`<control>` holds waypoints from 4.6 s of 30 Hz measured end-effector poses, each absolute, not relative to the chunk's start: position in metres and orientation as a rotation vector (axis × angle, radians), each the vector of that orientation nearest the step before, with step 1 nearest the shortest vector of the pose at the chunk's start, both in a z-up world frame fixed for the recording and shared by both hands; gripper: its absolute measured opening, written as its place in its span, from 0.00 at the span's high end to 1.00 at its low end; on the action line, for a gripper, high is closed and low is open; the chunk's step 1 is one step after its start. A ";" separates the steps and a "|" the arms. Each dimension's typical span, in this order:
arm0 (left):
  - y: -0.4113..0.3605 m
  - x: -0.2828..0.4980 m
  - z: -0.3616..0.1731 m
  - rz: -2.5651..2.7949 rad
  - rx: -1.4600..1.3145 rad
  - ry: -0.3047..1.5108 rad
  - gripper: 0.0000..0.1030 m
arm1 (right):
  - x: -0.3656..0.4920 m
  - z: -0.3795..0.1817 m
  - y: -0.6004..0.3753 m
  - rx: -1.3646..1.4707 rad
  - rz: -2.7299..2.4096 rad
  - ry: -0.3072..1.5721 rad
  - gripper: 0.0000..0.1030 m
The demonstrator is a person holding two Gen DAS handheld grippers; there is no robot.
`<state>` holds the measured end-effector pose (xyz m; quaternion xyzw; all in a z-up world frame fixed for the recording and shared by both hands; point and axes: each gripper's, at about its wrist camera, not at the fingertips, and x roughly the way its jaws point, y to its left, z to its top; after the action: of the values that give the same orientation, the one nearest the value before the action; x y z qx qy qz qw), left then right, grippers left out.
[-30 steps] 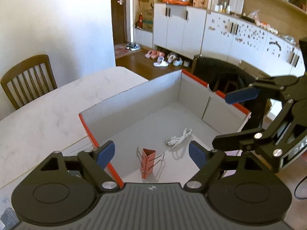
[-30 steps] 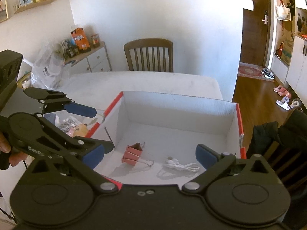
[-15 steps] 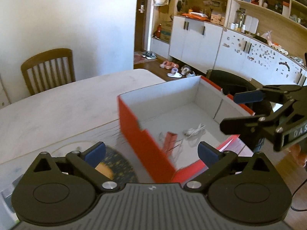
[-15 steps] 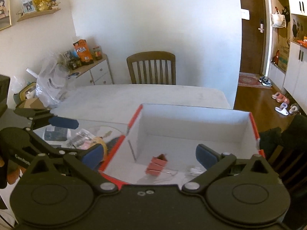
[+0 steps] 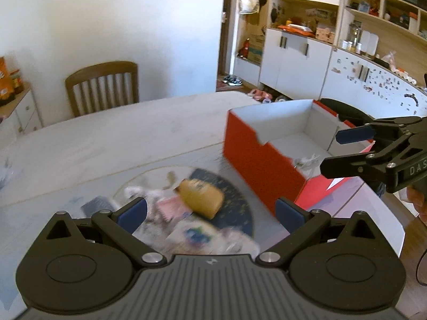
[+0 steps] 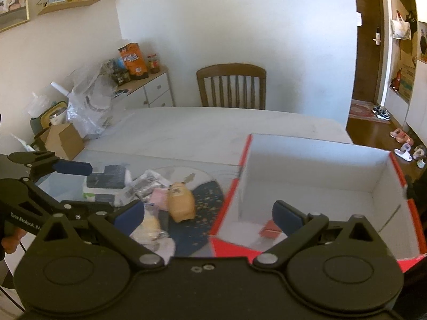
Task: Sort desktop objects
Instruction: 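Move both tools back from the box to the item pile, then grasp the silver foil packet with the left tool while the right tool grasps the blueberry bag, then carry the foil packet and blueberry bag in both tools to the red box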
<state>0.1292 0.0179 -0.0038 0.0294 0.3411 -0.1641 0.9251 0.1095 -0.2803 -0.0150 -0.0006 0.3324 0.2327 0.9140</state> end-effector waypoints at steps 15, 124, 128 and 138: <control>0.083 0.102 -0.036 -0.351 0.070 0.734 0.00 | 0.101 -0.039 -0.204 -0.049 0.495 0.735 0.01; 0.024 0.137 0.004 -0.414 0.092 0.694 0.49 | 0.109 -0.017 -0.240 0.002 0.376 0.794 0.50; 0.008 0.145 0.011 -0.430 0.093 0.680 0.49 | 0.112 -0.011 -0.261 0.008 0.358 0.786 0.50; -0.044 0.163 0.022 -0.468 0.116 0.654 0.49 | 0.122 -0.001 -0.314 0.007 0.321 0.758 0.50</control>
<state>0.1632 -0.0444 0.0219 0.0565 0.3183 -0.2275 0.9186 0.1217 -0.3136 -0.0008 0.0036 0.3685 0.1561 0.9164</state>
